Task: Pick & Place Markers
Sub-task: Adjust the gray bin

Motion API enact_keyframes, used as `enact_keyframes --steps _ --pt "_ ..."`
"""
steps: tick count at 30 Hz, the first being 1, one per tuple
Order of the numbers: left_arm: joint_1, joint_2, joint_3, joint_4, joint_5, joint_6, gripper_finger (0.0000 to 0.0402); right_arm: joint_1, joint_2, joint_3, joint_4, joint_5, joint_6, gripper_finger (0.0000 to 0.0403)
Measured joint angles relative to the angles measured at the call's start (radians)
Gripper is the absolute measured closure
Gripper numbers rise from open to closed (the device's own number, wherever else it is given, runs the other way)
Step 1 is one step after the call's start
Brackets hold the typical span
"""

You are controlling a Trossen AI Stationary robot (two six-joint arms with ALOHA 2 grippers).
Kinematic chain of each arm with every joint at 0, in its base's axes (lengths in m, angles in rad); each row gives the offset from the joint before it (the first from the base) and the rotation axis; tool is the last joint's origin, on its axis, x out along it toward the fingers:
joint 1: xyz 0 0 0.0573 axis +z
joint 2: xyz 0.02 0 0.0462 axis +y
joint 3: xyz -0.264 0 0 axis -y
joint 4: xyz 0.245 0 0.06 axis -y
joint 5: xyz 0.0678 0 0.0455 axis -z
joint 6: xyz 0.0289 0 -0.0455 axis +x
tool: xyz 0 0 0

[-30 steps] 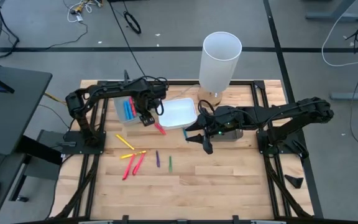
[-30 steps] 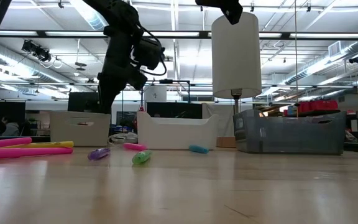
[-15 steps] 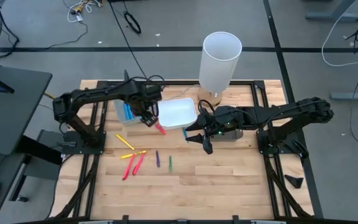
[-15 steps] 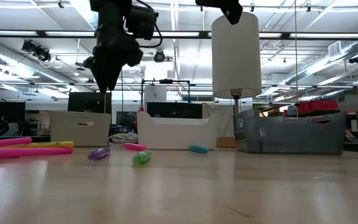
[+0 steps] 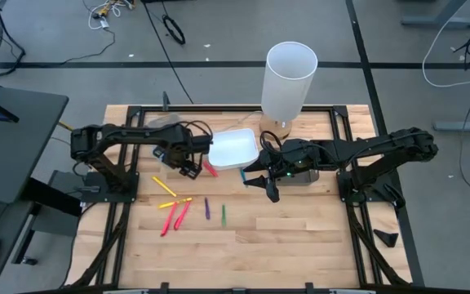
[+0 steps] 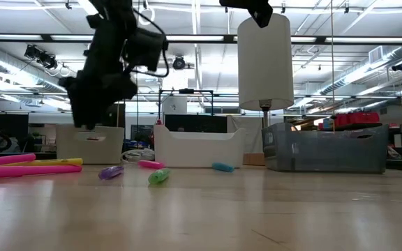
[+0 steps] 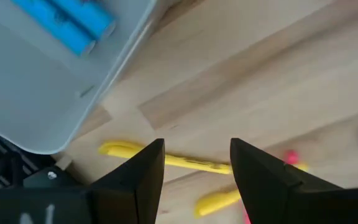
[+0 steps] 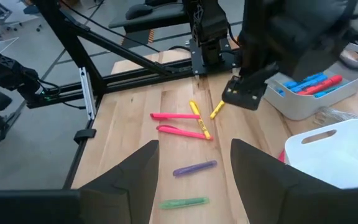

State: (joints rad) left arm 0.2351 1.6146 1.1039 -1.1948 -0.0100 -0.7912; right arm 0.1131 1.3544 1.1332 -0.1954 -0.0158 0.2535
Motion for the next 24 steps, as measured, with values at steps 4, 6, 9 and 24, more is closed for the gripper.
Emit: enact_keyframes --steps 4,6,9,24 --pt "0.006 0.0 -0.076 0.004 -0.036 -0.01 0.0214 0.0 0.0 0.0 0.0 0.0 0.0 0.0204" --pt "0.02 0.0 -0.107 0.003 -0.05 -0.012 0.0214 0.0 0.0 0.0 0.0 0.0 0.0 0.0204" --pt "0.043 0.0 -0.141 0.002 -0.082 -0.013 0.0215 0.0 0.0 0.0 0.0 0.0 0.0 0.0204" --pt "0.209 0.0 -0.163 0.028 -0.223 0.015 0.0253 0.0 0.0 0.0 0.0 0.0 -0.006 0.0204"
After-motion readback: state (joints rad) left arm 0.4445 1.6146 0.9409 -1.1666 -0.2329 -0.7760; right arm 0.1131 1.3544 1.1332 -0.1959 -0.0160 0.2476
